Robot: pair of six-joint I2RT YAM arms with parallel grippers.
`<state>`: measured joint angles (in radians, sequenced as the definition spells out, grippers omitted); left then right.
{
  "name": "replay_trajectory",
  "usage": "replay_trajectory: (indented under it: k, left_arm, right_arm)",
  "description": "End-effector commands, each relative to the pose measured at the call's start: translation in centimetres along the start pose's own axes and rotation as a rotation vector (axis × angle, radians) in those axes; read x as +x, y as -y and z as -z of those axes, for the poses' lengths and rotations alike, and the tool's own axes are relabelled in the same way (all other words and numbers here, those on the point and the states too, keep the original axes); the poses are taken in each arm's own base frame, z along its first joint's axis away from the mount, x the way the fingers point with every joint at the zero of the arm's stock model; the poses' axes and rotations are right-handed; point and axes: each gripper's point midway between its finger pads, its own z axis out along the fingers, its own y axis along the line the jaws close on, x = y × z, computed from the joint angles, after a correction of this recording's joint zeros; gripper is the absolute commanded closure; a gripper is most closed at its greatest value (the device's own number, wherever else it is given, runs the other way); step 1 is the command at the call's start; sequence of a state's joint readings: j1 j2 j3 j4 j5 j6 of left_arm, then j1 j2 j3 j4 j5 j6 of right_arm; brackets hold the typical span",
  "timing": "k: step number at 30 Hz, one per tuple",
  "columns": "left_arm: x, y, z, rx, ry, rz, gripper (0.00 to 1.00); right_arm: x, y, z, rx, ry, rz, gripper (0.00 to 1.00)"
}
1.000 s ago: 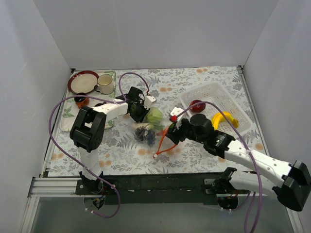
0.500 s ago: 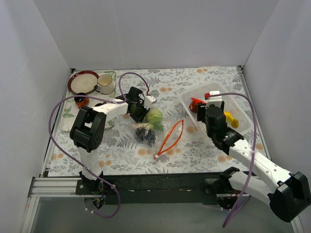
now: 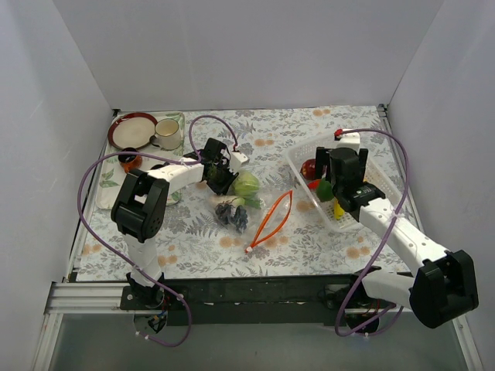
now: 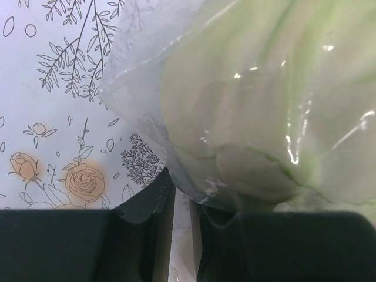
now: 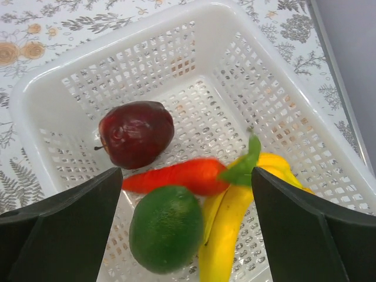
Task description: Open the zip-top bag and remove the fake food
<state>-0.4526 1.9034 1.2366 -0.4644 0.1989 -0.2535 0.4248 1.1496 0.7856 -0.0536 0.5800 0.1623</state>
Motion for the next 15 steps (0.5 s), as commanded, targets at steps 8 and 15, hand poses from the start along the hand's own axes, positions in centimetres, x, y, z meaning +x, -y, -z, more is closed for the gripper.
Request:
replay_trajectory:
  k: [8, 15]
  left_arm:
    - [6.1, 0.6, -0.6, 0.016, -0.193, 0.029, 0.85]
    - [6.5, 0.6, -1.1, 0.02, -0.207, 0.035, 0.85]
  right_arm:
    - [-3.1, -4.6, 3.6, -0.291, 0.016, 0.031, 0.01]
    - [1.2, -10.7, 11.8, -0.714, 0.156, 0.124, 0.94]
